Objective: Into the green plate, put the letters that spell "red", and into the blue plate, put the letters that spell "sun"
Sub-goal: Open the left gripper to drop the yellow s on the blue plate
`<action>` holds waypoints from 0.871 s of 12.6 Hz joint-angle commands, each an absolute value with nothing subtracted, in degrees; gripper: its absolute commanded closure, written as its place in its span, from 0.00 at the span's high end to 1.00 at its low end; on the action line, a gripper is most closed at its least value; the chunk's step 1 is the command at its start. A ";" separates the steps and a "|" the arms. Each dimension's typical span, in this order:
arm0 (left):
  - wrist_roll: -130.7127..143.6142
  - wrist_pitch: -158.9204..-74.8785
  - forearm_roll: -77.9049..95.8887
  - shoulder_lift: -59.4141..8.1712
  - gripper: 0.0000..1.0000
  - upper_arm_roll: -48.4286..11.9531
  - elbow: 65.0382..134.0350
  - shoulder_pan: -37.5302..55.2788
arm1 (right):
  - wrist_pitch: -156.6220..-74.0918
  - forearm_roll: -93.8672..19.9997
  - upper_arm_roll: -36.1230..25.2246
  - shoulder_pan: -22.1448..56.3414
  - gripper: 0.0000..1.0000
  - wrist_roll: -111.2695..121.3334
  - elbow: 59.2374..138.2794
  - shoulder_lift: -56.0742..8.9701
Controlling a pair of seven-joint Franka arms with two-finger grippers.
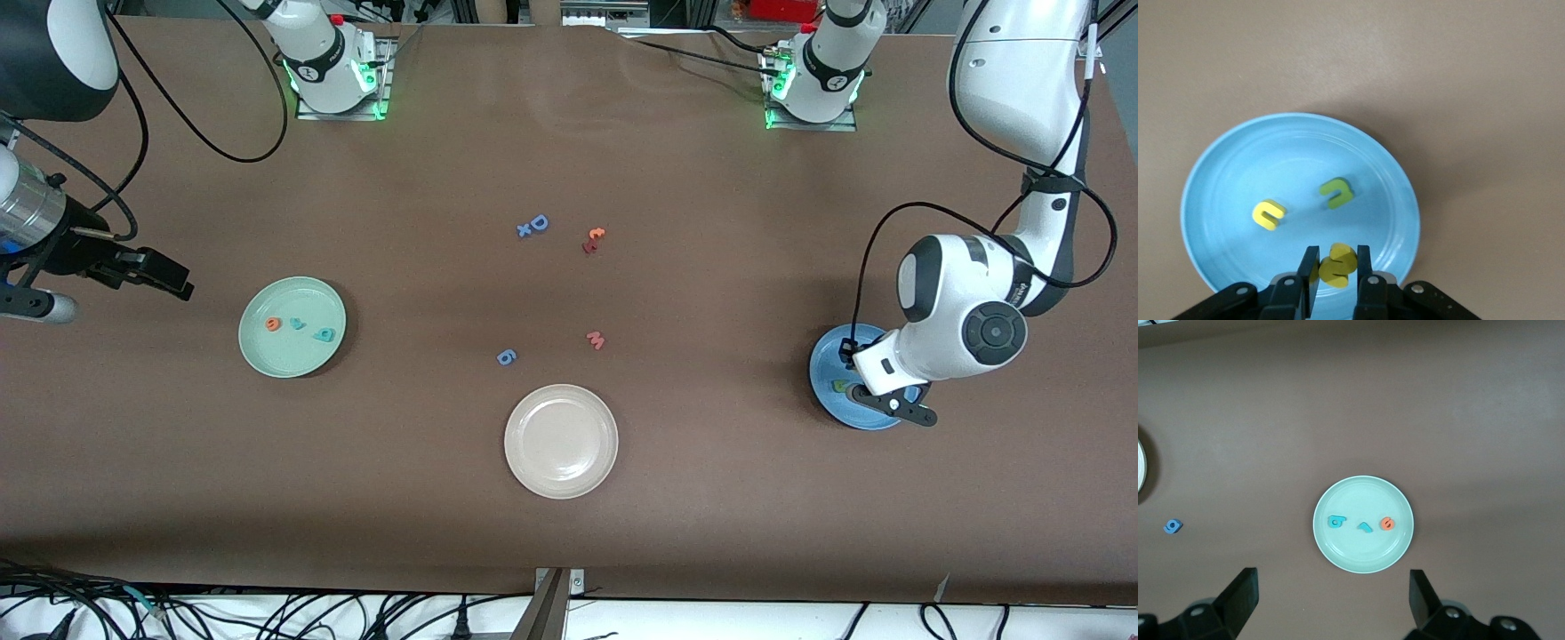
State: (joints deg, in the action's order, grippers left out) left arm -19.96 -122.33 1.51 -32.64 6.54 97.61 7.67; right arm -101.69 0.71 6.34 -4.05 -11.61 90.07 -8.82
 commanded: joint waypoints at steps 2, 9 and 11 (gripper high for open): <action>-22.41 -121.55 0.17 -36.03 0.53 6.15 92.55 6.77 | -102.22 0.62 6.86 -4.75 1.00 -11.69 90.79 -7.82; -21.71 -119.54 0.88 -35.60 1.00 5.98 88.96 6.33 | -101.96 0.62 6.86 -4.75 1.00 -11.69 90.27 -8.00; -21.62 -117.43 1.14 -35.51 1.00 6.06 86.93 6.07 | -101.95 0.79 6.86 -4.75 1.00 -11.69 90.26 -8.00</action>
State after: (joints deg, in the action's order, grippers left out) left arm -21.52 -120.30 1.50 -35.36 6.51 89.77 6.76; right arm -101.89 0.70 6.34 -4.08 -11.61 90.05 -8.80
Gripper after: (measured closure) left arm 0.000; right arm 0.000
